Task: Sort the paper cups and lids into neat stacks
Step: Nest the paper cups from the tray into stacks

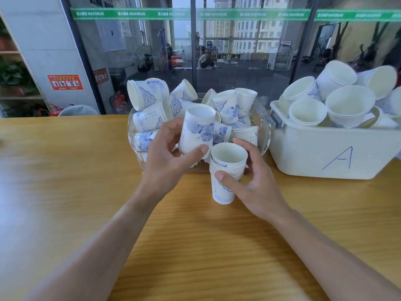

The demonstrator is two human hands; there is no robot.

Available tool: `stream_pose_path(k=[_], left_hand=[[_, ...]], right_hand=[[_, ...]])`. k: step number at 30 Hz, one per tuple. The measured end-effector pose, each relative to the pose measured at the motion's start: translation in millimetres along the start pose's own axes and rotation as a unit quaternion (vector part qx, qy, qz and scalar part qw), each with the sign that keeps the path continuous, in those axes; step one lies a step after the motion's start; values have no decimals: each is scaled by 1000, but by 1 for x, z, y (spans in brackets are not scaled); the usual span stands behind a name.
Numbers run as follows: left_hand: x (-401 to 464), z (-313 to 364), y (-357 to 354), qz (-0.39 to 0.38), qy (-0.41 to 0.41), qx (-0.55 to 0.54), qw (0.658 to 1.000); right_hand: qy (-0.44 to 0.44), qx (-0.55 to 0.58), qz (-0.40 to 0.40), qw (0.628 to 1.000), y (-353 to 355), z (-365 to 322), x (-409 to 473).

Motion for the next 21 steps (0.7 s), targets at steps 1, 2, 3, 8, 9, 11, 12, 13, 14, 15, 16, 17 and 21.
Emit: stream_pose_path(k=[1, 2, 3, 8, 9, 11, 12, 13, 14, 15, 16, 17, 21], left_hand=[[0, 0, 0, -14, -3, 8, 1000], [0, -1, 0, -28, -6, 18, 999], [0, -1, -1, -41, -9, 25, 999], [-2, 9, -4, -43, -19, 14, 999], [-1, 12, -3, -41, -20, 11, 999], [0, 15, 2, -30, -15, 5, 999], [1, 16, 4, -21, -13, 3, 1000], [1, 17, 6, -15, -15, 5, 1000], [2, 18, 7, -12, -22, 11, 1000], [2, 19, 7, -15, -29, 17, 999], [2, 20, 7, -21, -36, 24, 999], [1, 21, 6, -26, -43, 33, 998], [-1, 21, -1, -40, -53, 53, 996]], right_hand=[[0, 2, -1, 1000, 0, -1, 0], [-1, 2, -3, 1000, 0, -1, 0], [-2, 1, -4, 1000, 0, -2, 0], [-11, -3, -8, 1000, 1, -5, 0], [-11, -3, -9, 1000, 2, -5, 0], [-11, -2, -14, 1000, 2, -7, 1], [-10, 0, -16, 1000, 2, -6, 1], [-10, 4, -16, 1000, 2, -6, 1], [-11, 8, -18, 1000, 2, -5, 1], [-12, 14, -20, 1000, 1, -5, 0], [-12, 19, -23, 999, 0, -6, 0], [-12, 24, -27, 999, 0, -6, 0], [-14, 34, -43, 998, -3, -7, -1]])
Point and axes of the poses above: each hand's wrist, its own x-axis towards the middle knuckle, its own y-axis out of the back of the hand, z = x × y, the point moved 3 cm from there along x, towards the middle knuckle, and after that the axes turned 4 degrees about -x, right-handed, at the moved point
